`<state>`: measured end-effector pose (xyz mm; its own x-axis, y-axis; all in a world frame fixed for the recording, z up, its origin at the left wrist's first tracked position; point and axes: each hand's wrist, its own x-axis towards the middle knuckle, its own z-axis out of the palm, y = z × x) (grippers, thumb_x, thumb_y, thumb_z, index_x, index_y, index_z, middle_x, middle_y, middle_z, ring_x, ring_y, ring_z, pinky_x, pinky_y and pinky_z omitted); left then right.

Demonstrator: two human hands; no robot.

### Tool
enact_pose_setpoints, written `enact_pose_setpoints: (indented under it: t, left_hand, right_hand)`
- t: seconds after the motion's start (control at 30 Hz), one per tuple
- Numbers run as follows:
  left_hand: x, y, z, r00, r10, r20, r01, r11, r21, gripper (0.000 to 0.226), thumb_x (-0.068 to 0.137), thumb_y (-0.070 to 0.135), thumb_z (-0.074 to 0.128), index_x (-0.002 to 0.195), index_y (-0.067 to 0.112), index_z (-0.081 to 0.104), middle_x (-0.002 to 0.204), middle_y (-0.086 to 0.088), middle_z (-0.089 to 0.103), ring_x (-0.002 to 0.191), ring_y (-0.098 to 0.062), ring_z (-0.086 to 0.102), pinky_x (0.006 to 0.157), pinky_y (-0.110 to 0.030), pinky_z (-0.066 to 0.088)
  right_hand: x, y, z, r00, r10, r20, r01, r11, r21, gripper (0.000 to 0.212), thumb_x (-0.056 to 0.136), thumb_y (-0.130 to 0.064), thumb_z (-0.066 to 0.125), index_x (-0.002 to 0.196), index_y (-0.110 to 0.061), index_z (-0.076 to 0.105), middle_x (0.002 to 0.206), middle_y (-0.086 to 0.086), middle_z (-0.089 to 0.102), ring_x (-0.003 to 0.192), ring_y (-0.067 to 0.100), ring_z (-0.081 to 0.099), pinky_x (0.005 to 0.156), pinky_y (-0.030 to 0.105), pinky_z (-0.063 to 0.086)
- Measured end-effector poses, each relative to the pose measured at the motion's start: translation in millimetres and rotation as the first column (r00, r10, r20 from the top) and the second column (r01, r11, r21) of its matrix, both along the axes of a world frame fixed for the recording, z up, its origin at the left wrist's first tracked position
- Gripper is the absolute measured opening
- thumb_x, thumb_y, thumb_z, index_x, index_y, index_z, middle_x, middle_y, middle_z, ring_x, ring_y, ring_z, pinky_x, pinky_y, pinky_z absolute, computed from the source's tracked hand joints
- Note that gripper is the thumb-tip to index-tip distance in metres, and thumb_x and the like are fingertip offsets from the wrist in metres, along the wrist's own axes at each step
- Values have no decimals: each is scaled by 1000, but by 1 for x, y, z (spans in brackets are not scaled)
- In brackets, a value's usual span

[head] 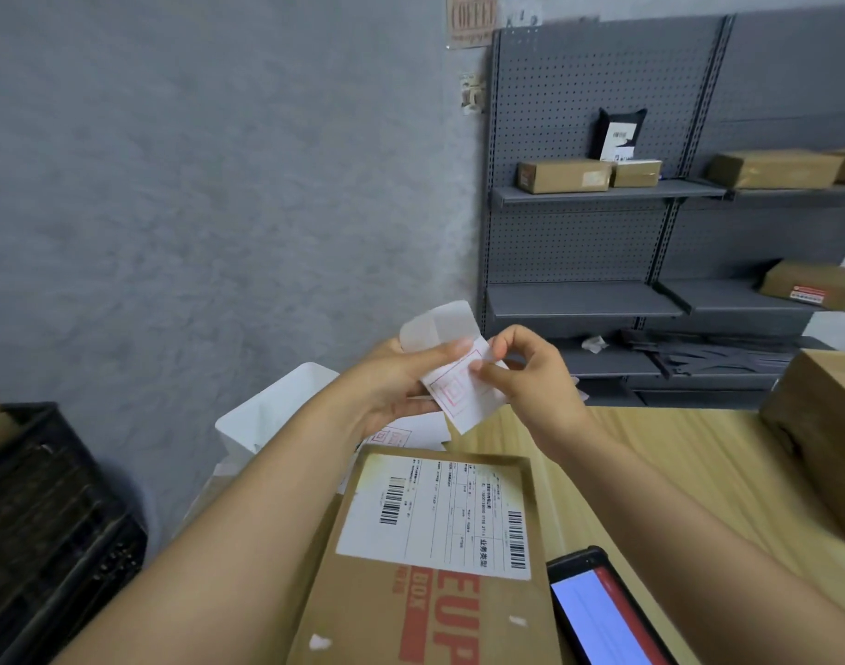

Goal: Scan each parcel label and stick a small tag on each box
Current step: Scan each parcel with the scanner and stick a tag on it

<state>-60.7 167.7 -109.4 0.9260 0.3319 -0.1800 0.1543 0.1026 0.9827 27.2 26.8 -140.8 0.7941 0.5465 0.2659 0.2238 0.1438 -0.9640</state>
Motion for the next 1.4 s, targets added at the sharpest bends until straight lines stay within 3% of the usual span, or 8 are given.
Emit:
enact_pose_setpoints:
  t: [0.13,0.23,0.37,0.7,1.03,1.13,1.23,1.4]
  left_hand:
    - [2,-8,-2,978,208,2,-208,977,-39,24,87,19,69,109,11,62,92,-9,74,83,-22,72,70,-34,59]
    - [0,-10,0,967,254,-20,-255,960,-112,8,92,17,63,96,10,62,71,-6,73,62,-17,71,53,-28,58]
    - [-3,-10,-1,954,296,-50,-299,952,-67,15,91,17,63,103,9,62,75,-8,70,61,-17,69,47,-25,53]
    - [-7,-5,-5,947,314,-67,-313,949,28,20,91,16,61,107,6,61,77,-9,69,62,-18,67,49,-25,53]
    - [-14,61,-17,804,593,-41,-593,805,15,10,95,15,55,102,8,55,82,-7,63,58,-16,63,40,-21,51]
    - [-22,101,-25,700,714,-21,-706,696,132,26,94,21,57,116,7,57,101,-12,63,64,-21,59,44,-24,53]
    - [-31,133,-35,608,794,-5,-733,564,381,51,91,27,63,134,3,49,127,-15,56,63,-24,53,72,-40,58]
    - [-37,158,-55,676,733,-82,-505,541,672,34,84,22,71,111,5,60,114,-19,64,73,-29,62,82,-43,56]
  right_hand:
    - [-7,-6,5,998,26,48,-24,999,-36,21,85,0,65,78,-20,64,91,0,68,78,21,58,61,19,44]
    - [-10,-11,5,990,76,118,-62,992,-112,28,85,-2,66,101,-25,70,102,-3,70,89,35,61,73,37,53]
    - [-15,-14,7,948,88,304,-20,976,-219,32,83,-11,71,102,-37,68,84,-29,57,63,18,46,61,20,45]
    - [-18,-15,4,749,42,661,168,953,-251,19,79,-20,76,94,-30,69,107,-13,54,108,5,46,88,14,34]
    - [-16,-8,7,769,86,634,110,958,-264,11,83,-26,70,79,-30,61,102,-21,59,108,-4,45,88,7,30]
    - [-13,-10,5,825,27,565,138,959,-248,12,85,-28,68,78,-31,58,92,-21,61,101,-5,48,83,11,36]
    - [-9,-13,2,862,-22,506,171,953,-249,13,86,-28,66,78,-31,57,86,-18,63,91,0,54,74,14,38]
    - [-5,-18,-5,921,-30,388,139,957,-255,13,87,-25,66,79,-27,55,79,-1,65,73,25,57,61,25,41]
